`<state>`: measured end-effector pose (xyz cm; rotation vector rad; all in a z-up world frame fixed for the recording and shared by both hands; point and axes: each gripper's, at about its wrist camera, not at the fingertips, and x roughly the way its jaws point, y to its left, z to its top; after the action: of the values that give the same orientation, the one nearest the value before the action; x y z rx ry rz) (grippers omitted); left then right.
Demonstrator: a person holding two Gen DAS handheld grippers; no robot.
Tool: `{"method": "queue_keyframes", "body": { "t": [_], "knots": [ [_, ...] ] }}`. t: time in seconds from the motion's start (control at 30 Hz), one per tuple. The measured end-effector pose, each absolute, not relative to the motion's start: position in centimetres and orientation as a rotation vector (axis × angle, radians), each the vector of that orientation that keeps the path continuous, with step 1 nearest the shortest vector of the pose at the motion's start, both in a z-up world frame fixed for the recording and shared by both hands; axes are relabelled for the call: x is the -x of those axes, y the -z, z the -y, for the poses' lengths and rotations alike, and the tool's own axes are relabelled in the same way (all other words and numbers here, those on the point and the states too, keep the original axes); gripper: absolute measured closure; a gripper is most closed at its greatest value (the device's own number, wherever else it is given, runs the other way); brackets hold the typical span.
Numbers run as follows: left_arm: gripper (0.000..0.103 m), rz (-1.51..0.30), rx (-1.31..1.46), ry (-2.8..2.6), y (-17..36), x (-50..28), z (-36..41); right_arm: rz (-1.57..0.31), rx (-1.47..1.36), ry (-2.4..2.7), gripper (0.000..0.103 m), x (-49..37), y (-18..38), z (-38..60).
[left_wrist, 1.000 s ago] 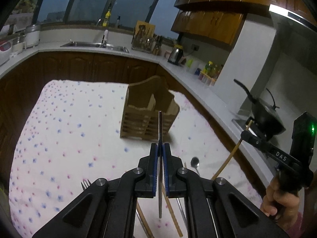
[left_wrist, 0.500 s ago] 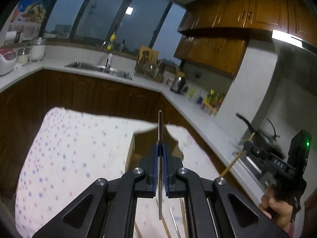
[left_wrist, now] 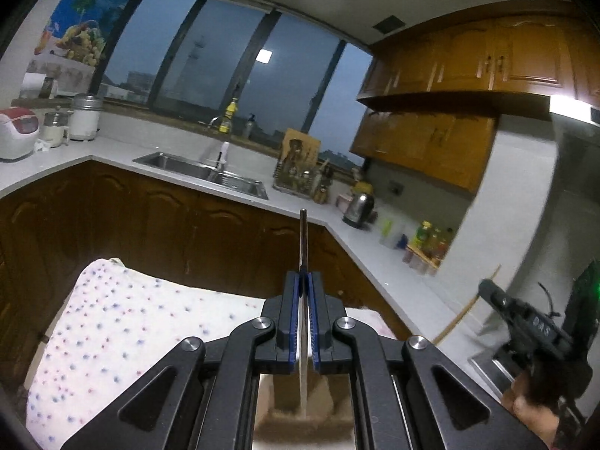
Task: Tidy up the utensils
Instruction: 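Carry both held chopsticks upright over the wooden holder and lower them in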
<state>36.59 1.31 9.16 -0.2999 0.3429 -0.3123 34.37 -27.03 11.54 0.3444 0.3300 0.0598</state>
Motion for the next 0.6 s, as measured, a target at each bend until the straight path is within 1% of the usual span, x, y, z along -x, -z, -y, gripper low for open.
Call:
{"method": "queue_keyframes", "body": {
  "t": [0.13, 0.3, 0.43, 0.6],
  "knots": [
    [0.1, -0.37, 0.327, 0.28, -4.9, -39.5, 0.5, -0.376, -0.392, -0.044, 0.097, -36.3, -7.3, 27.3],
    [0.1, -0.393, 0.346, 0.259, -0.4, -42.0, 2.9, -0.393, -0.437, -0.033, 0.097, -36.8, -3.6, 27.2],
    [0.1, -0.431, 0.336, 0.257, 2.2, -43.6, 4.8, -0.41, -0.452, -0.037, 0.097, -36.9, -2.1, 27.1],
    [0.1, -0.465, 0.326, 0.258, 2.9, -45.8, 6.1, -0.437, -0.441, -0.039, 0.097, -37.3, -1.7, 27.1]
  ]
}}
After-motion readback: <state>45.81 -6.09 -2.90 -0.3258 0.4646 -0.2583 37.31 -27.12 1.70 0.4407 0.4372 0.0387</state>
